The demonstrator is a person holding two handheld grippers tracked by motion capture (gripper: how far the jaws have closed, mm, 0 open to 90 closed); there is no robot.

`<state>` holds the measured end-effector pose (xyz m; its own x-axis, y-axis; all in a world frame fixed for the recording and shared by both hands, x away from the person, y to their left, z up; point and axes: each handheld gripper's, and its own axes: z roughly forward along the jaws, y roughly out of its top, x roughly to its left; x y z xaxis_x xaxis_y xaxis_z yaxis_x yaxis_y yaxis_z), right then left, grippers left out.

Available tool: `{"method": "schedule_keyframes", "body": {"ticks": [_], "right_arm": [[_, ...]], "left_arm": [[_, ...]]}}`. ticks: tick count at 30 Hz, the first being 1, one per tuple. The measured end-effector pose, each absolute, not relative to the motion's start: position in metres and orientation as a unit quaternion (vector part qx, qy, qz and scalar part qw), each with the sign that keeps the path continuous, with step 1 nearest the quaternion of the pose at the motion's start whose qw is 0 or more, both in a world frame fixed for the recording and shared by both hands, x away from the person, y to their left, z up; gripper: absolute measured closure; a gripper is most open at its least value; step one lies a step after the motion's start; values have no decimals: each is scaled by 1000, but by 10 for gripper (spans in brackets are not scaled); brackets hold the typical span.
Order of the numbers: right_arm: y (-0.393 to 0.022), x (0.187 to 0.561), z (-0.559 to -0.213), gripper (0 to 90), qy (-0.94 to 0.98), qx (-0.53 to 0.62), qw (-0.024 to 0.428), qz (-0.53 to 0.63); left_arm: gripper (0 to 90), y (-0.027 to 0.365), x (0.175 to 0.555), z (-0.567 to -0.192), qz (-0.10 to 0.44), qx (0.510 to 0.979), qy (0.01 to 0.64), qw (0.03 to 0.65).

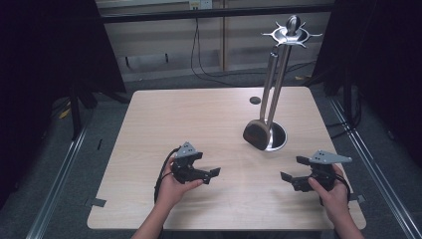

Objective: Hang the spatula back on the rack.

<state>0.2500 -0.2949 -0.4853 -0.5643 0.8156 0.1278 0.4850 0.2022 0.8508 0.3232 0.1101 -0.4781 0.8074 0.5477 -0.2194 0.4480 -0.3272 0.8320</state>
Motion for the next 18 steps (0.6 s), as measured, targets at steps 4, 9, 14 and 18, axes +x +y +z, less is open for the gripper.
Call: {"method": "schedule_keyframes", "body": {"ticks": [4,9,14,18], "right_arm": [[-299,249,-487,84,756,433,182,456],[-303,247,-487,85,755,437,186,452],[-305,246,-488,85,754,441,189,448],[-305,246,-488,84,753,441,197,448]], "left_arm": [[61,107,325,-479,48,815,301,493],[62,104,326,-482,44,814,301,494],[61,102,326,-483,41,817,299,492],[62,101,327,-483,42,815,300,493]]}}
